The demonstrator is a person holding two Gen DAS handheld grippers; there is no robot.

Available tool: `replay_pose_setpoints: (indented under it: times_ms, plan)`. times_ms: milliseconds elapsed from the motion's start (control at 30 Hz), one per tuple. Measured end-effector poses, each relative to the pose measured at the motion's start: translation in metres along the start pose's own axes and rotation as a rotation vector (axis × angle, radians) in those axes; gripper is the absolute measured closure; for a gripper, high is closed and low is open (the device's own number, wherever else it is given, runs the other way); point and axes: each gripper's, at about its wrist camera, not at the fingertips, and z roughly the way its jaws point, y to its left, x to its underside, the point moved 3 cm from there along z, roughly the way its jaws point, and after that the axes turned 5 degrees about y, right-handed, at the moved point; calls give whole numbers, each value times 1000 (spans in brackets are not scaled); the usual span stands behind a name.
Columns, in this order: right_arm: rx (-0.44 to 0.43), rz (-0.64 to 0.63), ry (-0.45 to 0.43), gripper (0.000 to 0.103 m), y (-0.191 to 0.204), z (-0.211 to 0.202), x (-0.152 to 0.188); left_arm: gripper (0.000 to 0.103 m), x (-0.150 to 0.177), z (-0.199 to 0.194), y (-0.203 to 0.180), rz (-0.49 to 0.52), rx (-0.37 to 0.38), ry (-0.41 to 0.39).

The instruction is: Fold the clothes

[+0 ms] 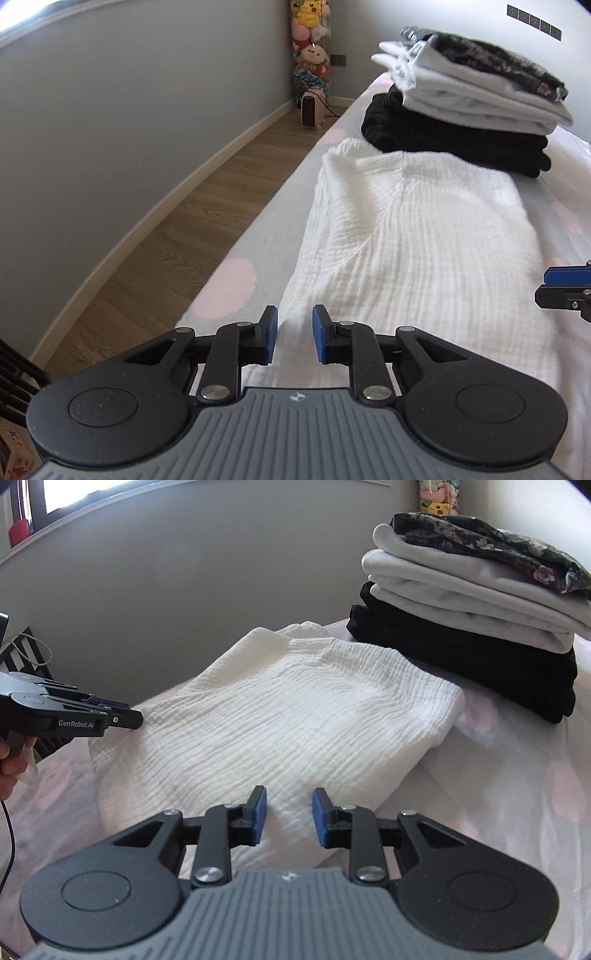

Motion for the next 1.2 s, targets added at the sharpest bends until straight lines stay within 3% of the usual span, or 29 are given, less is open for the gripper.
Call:
replay_pose_setpoints:
  times_ms: [200, 433, 633, 700, 767, 833, 1000, 1200]
  plan:
    - [23, -30, -24, 64, 5, -56, -3, 79, 0, -78, -27, 23, -11, -100]
    - [49, -90, -135, 55, 25, -150, -6, 77, 4, -163, -54, -8, -33, -174]
    - [69, -65, -227, 41, 43, -211, 8, 52, 17, -218, -81, -28, -74, -230]
    - [67, -47, -229, 40, 47, -226, 16, 50, 24, -233, -90, -35, -99, -242]
    - [85, -45, -236, 38, 52, -240, 24, 49, 31, -245, -99, -49, -117, -236]
    - [107, -50, -250, 36, 59, -254, 34, 41, 39, -253, -106, -82, -127, -219]
    - [140, -47, -248, 36, 71, -276, 61, 39, 72, -267, -122, -157, -95, -177]
    - [118, 22, -219, 36, 77, -288, 102, 38, 115, -268, -144, -190, -51, -88]
